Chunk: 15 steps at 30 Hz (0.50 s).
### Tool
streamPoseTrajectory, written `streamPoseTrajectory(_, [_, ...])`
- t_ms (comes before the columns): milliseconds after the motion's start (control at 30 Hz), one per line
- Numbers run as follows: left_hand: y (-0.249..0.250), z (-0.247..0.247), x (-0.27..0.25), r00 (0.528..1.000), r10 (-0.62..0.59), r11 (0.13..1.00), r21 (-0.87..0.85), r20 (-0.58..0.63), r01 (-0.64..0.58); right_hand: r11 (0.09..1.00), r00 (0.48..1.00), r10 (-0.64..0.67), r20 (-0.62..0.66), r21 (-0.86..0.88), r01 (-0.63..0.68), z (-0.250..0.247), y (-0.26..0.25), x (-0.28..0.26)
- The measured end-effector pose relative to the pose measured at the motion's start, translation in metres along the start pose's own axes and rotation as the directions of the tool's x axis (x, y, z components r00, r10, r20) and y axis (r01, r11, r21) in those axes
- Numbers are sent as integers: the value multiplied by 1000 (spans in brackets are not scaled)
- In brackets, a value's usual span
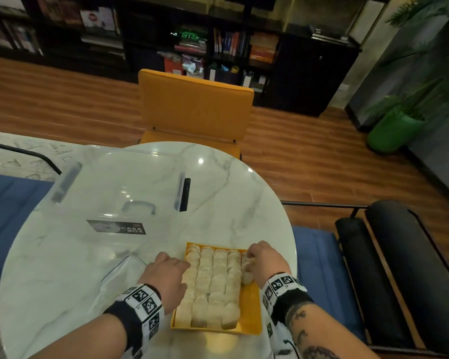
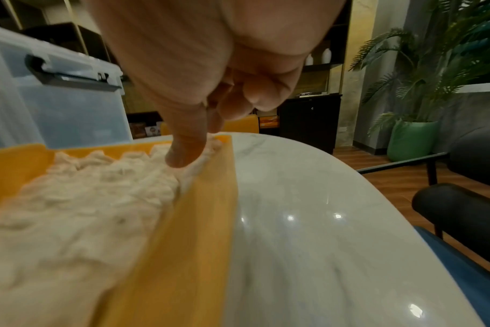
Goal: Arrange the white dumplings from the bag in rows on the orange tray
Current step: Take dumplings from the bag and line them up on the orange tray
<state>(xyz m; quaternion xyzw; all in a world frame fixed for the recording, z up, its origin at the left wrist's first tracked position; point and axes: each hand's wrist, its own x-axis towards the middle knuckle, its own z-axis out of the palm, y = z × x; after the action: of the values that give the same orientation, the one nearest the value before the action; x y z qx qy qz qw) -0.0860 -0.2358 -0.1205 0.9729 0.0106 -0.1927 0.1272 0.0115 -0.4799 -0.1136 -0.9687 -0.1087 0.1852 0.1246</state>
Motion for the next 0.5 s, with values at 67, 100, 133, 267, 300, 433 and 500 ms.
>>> streamPoseTrajectory(67, [1, -3, 1, 1000, 9, 1000, 21, 19, -10, 999, 998, -1, -56, 46, 3, -1, -6, -10])
streamPoseTrajectory(100, [1, -5, 0, 1000, 16, 999, 31, 24, -17, 997, 997, -7, -80, 70, 13, 1, -10, -18])
streamPoseTrajectory(133, [1, -7, -1, 999, 23, 999, 42, 25, -24, 996, 996, -23, -89, 88, 31, 5, -15, -28])
streamPoseTrajectory(267, [-7, -21, -8, 998, 58, 998, 21, -31, -57, 989, 991, -135, -17, 64, 136, 41, -42, -81])
streamPoseTrajectory(300, [-13, -26, -11, 996, 60, 998, -8, -66, -60, 989, 990, -139, 15, 48, 138, 52, -48, -93])
streamPoseTrajectory(433, [-60, -39, -26, 981, -10, 997, -80, -193, -5, 994, 990, -90, 106, -53, 96, 88, -58, -116])
streamPoseTrajectory(500, [-89, -39, -36, 971, -92, 990, -129, -223, 65, 996, 991, -69, 116, -53, 75, 98, -56, -117])
